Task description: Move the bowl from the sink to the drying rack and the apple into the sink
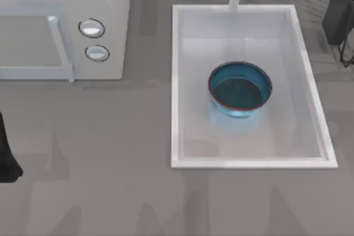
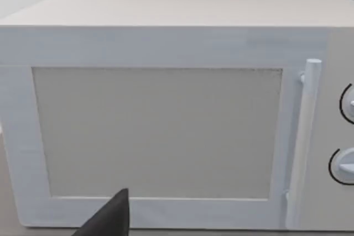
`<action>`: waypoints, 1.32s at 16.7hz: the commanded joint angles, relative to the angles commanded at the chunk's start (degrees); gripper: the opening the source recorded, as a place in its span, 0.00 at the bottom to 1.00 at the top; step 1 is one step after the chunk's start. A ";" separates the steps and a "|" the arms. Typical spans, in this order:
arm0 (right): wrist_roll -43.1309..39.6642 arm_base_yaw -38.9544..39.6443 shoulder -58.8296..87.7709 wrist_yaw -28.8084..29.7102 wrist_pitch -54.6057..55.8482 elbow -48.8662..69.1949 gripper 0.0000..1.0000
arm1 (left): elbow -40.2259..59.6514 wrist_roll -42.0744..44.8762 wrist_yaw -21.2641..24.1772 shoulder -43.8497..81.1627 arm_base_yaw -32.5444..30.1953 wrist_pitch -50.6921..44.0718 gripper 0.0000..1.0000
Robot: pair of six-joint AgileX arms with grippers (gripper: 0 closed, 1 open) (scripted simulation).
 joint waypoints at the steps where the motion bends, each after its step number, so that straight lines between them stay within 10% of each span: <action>1: 1.47 1.15 5.42 -0.05 -3.08 4.91 1.00 | 0.00 0.00 0.00 0.00 0.00 0.00 1.00; 22: 20.75 23.33 116.98 5.30 -51.87 111.28 1.00 | 0.00 0.00 0.00 0.00 0.00 0.00 1.00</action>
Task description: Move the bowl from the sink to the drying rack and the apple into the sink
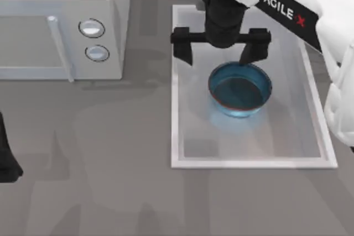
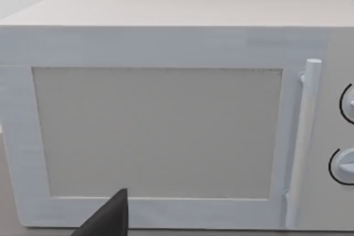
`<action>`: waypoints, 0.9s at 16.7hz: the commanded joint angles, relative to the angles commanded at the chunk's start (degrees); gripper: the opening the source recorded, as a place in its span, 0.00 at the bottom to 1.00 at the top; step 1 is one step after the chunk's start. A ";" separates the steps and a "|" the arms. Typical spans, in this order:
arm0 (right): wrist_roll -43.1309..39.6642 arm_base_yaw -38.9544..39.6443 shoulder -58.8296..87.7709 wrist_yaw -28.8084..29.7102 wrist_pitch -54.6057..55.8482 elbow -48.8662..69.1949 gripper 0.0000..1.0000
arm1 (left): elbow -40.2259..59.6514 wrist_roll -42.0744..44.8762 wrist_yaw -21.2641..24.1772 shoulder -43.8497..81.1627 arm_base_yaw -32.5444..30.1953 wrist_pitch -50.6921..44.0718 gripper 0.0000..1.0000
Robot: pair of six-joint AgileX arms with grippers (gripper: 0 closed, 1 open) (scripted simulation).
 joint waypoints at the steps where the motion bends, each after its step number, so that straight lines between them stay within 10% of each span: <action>1: 0.08 0.35 1.63 0.28 -0.39 1.66 1.00 | 0.00 0.00 0.00 0.00 0.00 0.00 1.00; 15: -0.66 -0.16 11.20 0.54 8.47 2.17 1.00 | 0.00 0.00 0.00 0.00 0.00 0.00 1.00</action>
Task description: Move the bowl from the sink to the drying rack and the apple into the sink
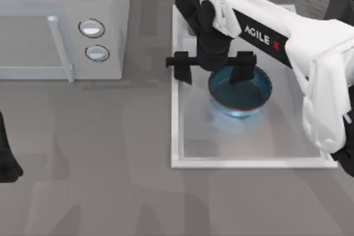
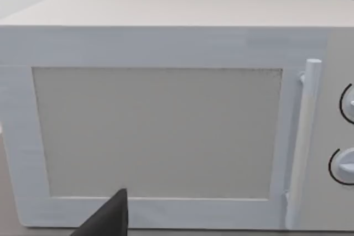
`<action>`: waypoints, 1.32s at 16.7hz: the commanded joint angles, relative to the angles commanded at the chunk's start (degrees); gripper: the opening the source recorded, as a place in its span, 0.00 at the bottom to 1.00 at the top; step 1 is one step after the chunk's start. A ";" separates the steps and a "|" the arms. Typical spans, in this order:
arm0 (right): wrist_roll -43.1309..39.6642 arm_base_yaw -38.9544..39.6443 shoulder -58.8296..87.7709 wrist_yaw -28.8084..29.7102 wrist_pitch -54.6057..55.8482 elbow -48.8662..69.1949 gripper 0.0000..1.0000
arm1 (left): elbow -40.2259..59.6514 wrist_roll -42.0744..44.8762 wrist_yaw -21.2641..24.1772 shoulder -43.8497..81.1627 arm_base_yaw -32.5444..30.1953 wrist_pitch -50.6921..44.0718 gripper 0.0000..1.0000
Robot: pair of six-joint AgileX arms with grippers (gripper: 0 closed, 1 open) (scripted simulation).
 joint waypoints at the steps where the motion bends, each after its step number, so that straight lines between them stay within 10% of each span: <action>1: -0.12 -0.12 1.27 0.00 1.52 -0.21 1.00 | 0.00 0.00 0.00 0.00 0.00 0.00 1.00; 6: -0.23 -0.24 2.52 0.00 2.90 -0.42 1.00 | 0.00 0.00 0.00 0.00 0.00 0.00 1.00; 19: -0.23 -0.24 2.52 0.00 2.90 -0.42 0.02 | 0.00 0.00 0.00 0.00 0.00 0.00 1.00; 22: -0.23 -0.24 2.52 0.00 2.90 -0.42 0.00 | 0.00 0.00 0.00 0.00 0.00 0.00 1.00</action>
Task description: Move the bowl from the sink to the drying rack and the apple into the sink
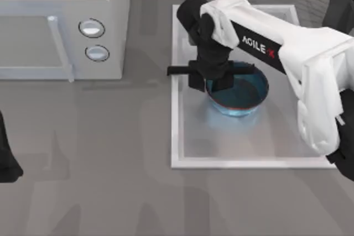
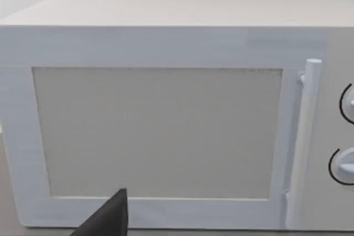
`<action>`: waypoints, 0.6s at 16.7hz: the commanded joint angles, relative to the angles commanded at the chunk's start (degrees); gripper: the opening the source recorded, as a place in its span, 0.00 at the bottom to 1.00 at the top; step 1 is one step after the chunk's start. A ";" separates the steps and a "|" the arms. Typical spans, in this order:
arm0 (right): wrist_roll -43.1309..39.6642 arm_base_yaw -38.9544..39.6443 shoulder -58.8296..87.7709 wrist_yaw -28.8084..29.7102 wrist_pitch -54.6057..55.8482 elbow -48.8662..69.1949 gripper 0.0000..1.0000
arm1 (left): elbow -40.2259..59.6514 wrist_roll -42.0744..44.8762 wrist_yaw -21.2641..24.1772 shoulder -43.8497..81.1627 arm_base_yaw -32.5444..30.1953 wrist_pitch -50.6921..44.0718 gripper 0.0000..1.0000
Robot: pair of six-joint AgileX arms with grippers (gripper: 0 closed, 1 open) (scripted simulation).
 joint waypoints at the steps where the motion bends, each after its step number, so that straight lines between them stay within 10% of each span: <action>1: 0.00 0.00 0.00 0.00 0.00 0.00 0.00 | 0.00 0.00 0.00 0.00 0.00 0.00 1.00; 10: 1.78 1.85 -4.34 0.36 -2.01 -2.50 0.00 | 0.00 0.00 0.00 0.00 0.00 0.00 1.00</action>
